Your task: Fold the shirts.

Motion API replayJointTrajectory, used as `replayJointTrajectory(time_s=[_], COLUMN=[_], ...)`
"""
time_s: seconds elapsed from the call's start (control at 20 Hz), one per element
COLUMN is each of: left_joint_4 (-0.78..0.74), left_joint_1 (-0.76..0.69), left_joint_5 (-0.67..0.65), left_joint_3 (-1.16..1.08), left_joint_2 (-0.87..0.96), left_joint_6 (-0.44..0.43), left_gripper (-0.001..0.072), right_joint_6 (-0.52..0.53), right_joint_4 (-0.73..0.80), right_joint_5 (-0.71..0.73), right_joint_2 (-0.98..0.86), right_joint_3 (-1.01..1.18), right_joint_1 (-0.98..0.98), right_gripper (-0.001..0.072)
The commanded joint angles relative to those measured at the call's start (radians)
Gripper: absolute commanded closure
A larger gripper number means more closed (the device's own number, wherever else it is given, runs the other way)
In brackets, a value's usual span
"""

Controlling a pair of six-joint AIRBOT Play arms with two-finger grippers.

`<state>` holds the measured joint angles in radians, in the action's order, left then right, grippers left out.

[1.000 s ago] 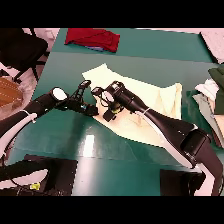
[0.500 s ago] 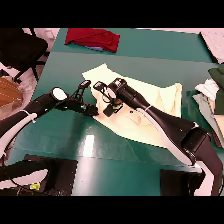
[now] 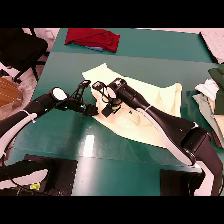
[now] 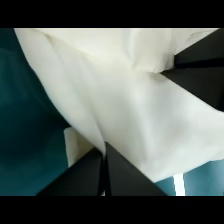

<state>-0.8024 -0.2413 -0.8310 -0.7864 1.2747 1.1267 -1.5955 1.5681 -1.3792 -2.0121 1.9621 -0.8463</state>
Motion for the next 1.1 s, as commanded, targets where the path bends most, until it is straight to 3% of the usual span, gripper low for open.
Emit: replayJointTrajectory(time_s=[0.0, 0.2, 0.5, 0.8, 1.05], left_joint_4=[-0.031, -0.185, -0.24, -0.555, -0.64], left_joint_1=[0.01, 0.122, 0.302, 0.315, 0.315], left_joint_5=[0.001, -0.036, -0.053, -0.119, -0.179], left_joint_3=[0.0, -0.001, -0.112, -0.614, -1.112], left_joint_2=[0.0, -0.001, -0.088, -0.108, -0.108], left_joint_6=[0.026, 0.154, 0.229, 0.414, 0.438], left_gripper=[0.0684, 0.0684, 0.0685, 0.0685, 0.0685], right_joint_6=[0.003, -0.089, -0.211, -0.249, -0.272], right_joint_4=[-0.002, 0.109, 0.375, 0.489, 0.618], right_joint_5=[0.01, 0.08, 0.172, 0.234, 0.253], right_joint_2=[0.021, 0.165, 0.444, 0.631, 0.791], right_joint_3=[0.001, 0.001, 0.001, 0.001, 0.001], right_joint_1=[0.02, 0.107, 0.232, 0.321, 0.322], right_gripper=[0.0691, 0.0693, 0.0693, 0.0693, 0.0693])
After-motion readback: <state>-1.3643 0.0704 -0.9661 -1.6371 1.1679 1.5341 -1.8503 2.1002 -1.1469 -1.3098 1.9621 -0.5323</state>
